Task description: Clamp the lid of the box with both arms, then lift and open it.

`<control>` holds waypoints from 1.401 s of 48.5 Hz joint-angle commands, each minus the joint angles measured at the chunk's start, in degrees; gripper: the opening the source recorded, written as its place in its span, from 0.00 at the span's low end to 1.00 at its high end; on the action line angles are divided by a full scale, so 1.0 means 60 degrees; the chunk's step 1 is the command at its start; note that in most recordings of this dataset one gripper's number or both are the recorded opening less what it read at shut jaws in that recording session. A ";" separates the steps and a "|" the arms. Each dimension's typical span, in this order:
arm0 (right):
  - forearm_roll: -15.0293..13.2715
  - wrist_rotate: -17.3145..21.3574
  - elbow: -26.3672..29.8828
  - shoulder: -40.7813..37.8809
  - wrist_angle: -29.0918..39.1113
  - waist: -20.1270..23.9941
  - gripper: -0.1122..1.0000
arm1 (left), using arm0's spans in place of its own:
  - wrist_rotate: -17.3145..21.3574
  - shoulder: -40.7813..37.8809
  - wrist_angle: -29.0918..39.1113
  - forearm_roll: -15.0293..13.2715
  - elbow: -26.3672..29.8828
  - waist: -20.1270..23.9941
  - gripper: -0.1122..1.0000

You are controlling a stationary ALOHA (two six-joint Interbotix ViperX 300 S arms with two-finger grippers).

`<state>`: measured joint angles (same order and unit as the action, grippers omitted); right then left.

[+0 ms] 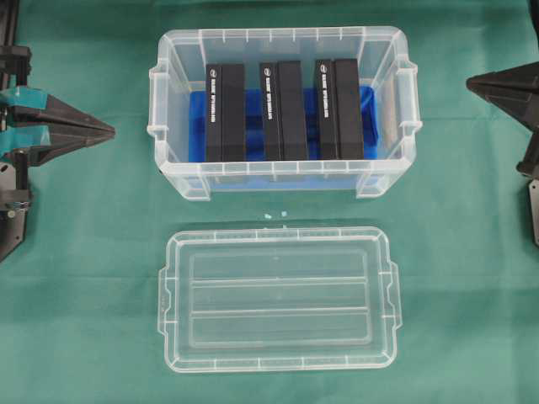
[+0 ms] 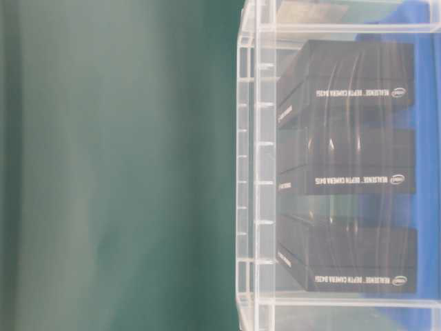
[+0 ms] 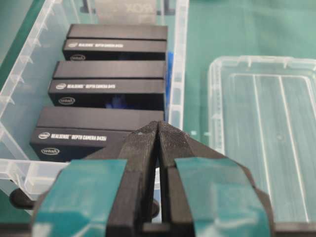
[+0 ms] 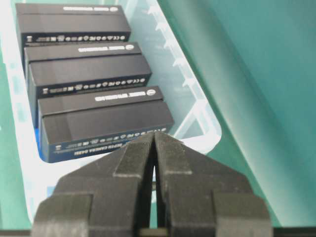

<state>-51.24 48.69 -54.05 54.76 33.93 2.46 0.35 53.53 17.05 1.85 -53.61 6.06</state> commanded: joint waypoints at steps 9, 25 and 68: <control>-0.0029 0.0029 0.0103 -0.0044 -0.0044 -0.0015 0.11 | 0.0015 -0.0029 -0.0073 -0.0015 0.0117 0.0029 0.11; 0.0176 0.0029 0.0088 -0.0059 -0.0117 0.0000 0.11 | 0.0000 -0.0029 -0.0073 -0.0088 0.0117 -0.0015 0.11; 0.0234 0.0029 0.0044 -0.0088 -0.0220 0.0220 0.11 | -0.0015 -0.0029 -0.0029 -0.0088 0.0103 -0.0264 0.11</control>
<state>-49.66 48.87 -54.40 54.58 32.96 3.60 0.35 53.53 17.14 1.41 -53.61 4.66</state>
